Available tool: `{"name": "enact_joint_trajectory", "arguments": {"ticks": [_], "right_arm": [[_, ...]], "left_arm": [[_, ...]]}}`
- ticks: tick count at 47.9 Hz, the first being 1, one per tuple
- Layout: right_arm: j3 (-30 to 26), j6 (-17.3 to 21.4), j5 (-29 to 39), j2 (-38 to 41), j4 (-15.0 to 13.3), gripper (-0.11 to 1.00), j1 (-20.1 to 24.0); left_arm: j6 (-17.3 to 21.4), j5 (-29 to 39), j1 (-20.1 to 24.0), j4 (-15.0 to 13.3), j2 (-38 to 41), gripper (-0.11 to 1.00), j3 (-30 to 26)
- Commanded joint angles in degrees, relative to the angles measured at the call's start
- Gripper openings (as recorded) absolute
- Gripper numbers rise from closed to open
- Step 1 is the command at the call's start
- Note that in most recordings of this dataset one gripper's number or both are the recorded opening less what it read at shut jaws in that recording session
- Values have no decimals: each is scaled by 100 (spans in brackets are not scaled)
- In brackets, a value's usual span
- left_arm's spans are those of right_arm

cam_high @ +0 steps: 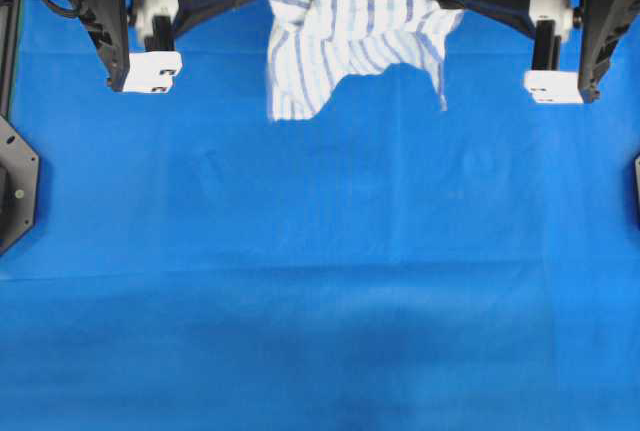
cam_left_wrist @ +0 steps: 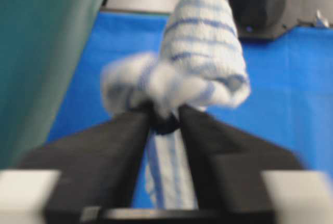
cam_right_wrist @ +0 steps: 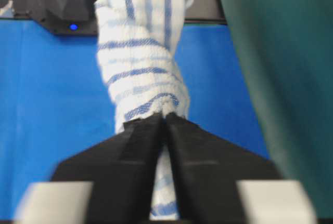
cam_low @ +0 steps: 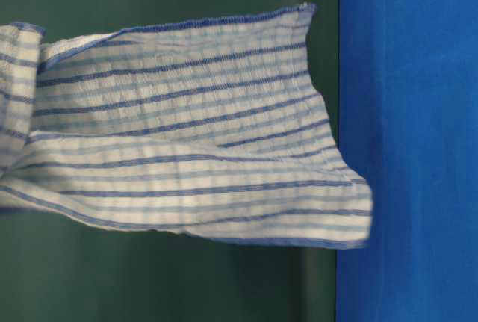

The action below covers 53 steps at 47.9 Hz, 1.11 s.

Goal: Lift the towel with both arms.
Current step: 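Lift the towel upward and back with both grippers, then open both grippers, dropping the towel onto the table, then lower both grippers to the towel's left and right edges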

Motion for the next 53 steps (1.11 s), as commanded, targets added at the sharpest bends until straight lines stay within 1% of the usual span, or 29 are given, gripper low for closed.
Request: {"name": "enact_joint_trajectory", "arguments": {"ticks": [1,5,7,9,11,12,14,18,22,29,40,53], "right_arm": [[-141,9,-35,-35,-18,30,-9],[-141,18,-44,-35,-105,55,-9],[-132,35,-44,-35,-149,64,-9],[-132,53,-35,-35,-158,69,-9],[-132,62,-18,-35,-167,68,-9],[-123,62,-18,-35,-167,67,-9],[-88,70,-18,-35,-167,65,-9],[35,79,-18,-35,-167,67,-9],[264,123,-44,-9,-167,67,-9],[809,290,-246,114,-167,67,-26],[1723,668,-923,404,-167,67,-176],[2558,1116,-1802,949,-141,67,-193]], "left_arm": [[-9,-62,-18,0,-70,41,-114],[-9,-62,-26,0,-114,66,-70],[-9,-53,-26,-9,-132,77,-62],[-9,-53,-26,0,-158,86,-35],[-18,-53,-26,-9,-176,92,-18],[-26,-53,-26,0,-185,93,9],[-35,-53,-35,-9,-193,93,26],[-35,-70,-70,-9,-167,93,114],[-44,-132,-79,-9,-97,93,281],[-44,-510,-79,-9,132,93,782],[-44,-1371,-79,-9,668,93,1591],[-44,-1986,-105,-9,1406,93,2153]]}}
